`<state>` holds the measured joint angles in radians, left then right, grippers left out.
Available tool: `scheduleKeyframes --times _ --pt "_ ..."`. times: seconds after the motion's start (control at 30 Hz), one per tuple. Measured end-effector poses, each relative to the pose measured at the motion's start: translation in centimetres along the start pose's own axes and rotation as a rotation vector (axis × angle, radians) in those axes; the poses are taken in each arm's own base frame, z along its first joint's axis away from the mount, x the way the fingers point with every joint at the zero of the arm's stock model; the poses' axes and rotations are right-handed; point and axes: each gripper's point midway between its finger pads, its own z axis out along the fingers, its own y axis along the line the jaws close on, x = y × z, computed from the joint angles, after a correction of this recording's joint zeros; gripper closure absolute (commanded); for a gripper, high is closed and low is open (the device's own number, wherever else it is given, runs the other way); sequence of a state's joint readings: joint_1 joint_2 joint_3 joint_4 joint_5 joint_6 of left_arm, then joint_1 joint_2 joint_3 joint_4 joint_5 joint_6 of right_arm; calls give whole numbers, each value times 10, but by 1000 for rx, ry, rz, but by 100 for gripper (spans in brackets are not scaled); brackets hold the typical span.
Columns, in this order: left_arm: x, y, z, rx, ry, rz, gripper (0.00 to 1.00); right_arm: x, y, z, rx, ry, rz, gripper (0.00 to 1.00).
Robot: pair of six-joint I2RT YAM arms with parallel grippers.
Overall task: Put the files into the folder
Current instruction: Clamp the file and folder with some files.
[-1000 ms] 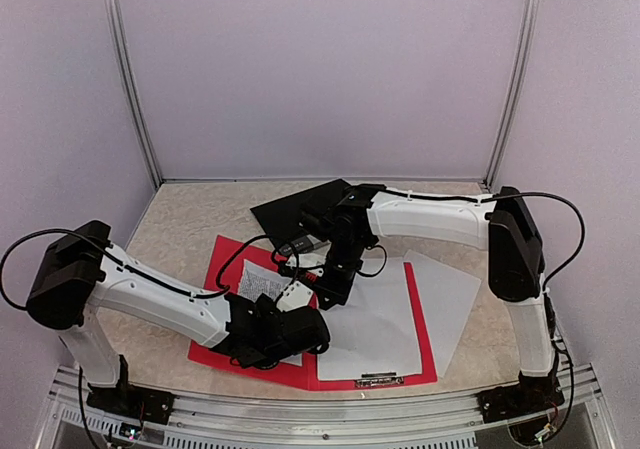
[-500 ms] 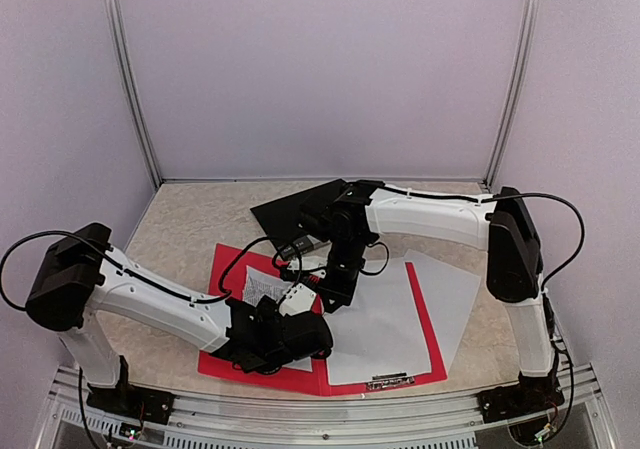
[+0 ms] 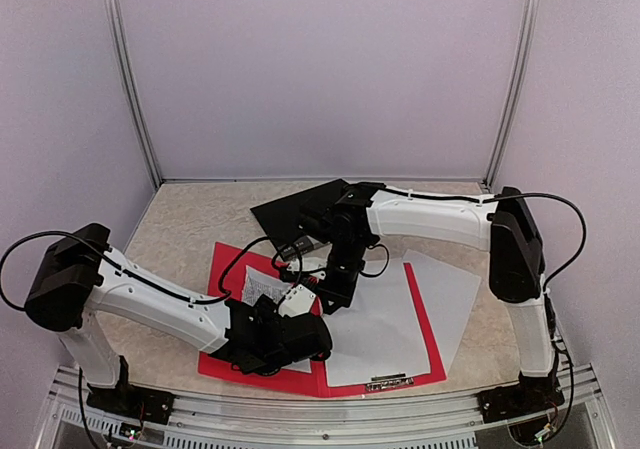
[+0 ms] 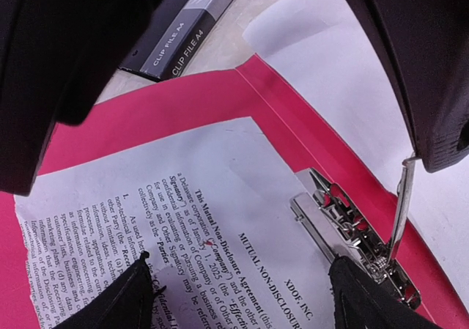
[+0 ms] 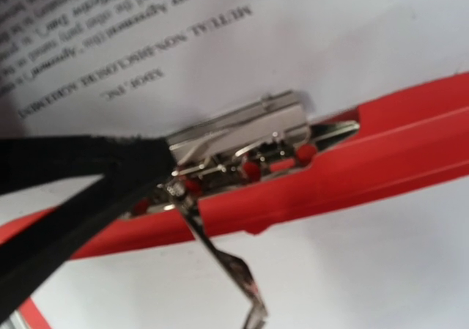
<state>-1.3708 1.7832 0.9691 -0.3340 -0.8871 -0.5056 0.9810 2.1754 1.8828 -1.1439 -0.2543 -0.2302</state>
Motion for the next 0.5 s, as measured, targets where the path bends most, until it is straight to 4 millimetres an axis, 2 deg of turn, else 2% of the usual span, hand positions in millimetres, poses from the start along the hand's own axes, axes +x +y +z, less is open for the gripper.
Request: scheduleKeyframes --times 0.23,0.5 --pt "-1 8 0 -30 -41 75 22 -1 3 2 1 -18 4 100" --pt "6 26 -20 59 -56 78 23 -33 26 -2 -58 -147 8 100"
